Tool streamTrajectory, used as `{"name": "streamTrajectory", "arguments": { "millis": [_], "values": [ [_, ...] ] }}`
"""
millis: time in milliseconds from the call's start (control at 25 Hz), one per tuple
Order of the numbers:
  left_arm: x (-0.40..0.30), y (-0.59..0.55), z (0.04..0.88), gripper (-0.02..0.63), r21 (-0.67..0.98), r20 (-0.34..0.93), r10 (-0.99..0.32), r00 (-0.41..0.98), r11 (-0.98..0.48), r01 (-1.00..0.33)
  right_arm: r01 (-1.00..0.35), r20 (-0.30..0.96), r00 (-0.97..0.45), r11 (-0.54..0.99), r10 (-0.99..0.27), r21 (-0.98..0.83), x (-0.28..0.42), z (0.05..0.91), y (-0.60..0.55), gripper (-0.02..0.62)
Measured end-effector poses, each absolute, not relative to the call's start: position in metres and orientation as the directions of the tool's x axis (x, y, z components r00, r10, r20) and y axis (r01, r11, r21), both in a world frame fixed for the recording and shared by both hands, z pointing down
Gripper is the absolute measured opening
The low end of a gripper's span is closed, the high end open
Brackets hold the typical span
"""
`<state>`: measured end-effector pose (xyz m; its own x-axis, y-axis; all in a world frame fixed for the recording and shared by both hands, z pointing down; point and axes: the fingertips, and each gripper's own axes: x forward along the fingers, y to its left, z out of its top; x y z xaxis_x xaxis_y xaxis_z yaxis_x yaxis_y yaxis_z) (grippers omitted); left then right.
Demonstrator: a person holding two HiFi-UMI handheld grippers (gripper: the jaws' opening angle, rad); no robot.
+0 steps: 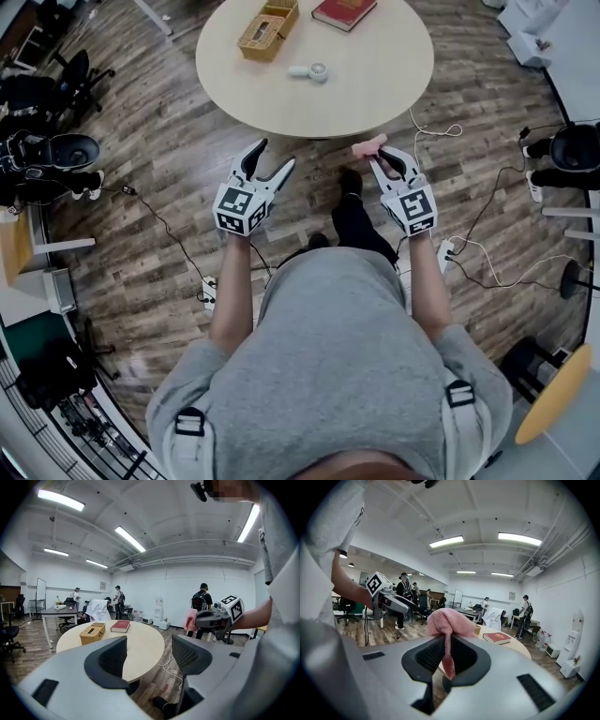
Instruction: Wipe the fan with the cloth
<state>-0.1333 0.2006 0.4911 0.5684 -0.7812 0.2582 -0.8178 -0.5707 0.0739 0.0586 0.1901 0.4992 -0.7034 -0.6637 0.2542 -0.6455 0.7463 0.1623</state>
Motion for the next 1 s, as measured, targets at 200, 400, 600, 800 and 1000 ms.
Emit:
{"name": "streamTrajectory", "arguments": {
  "millis": [200,400,600,800,1000],
  "values": [
    [-0.131,0.171,0.498,0.304,0.08,0.283,-0.786,0.55,-0.552,-0.83,-0.634,0.264,-0.713,0.758,-0.649,0.153,0.065,0.504,0.153,0.037],
    [-0.122,0.128,0.506,0.305,0.089,0.314,-0.775,0.549,-0.552,-0.829,-0.626,0.279,-0.718,0.767,-0.637,0.14,0.074,0.514,0.101,0.037],
    [-0.108,0.083,0.524,0.313,0.082,0.374,-0.748,0.549,-0.562,-0.823,-0.615,0.295,-0.73,0.781,-0.616,0.109,0.082,0.523,0.049,0.037],
    [-0.096,0.036,0.534,0.332,0.084,0.423,-0.731,0.536,-0.557,-0.826,-0.593,0.305,-0.752,0.802,-0.585,0.076,0.092,0.53,-0.004,0.037],
    [-0.084,-0.007,0.545,0.348,0.069,0.465,-0.722,0.512,-0.547,-0.834,-0.548,0.32,-0.782,0.834,-0.535,0.055,0.1,0.54,-0.051,0.037]
  ]
}}
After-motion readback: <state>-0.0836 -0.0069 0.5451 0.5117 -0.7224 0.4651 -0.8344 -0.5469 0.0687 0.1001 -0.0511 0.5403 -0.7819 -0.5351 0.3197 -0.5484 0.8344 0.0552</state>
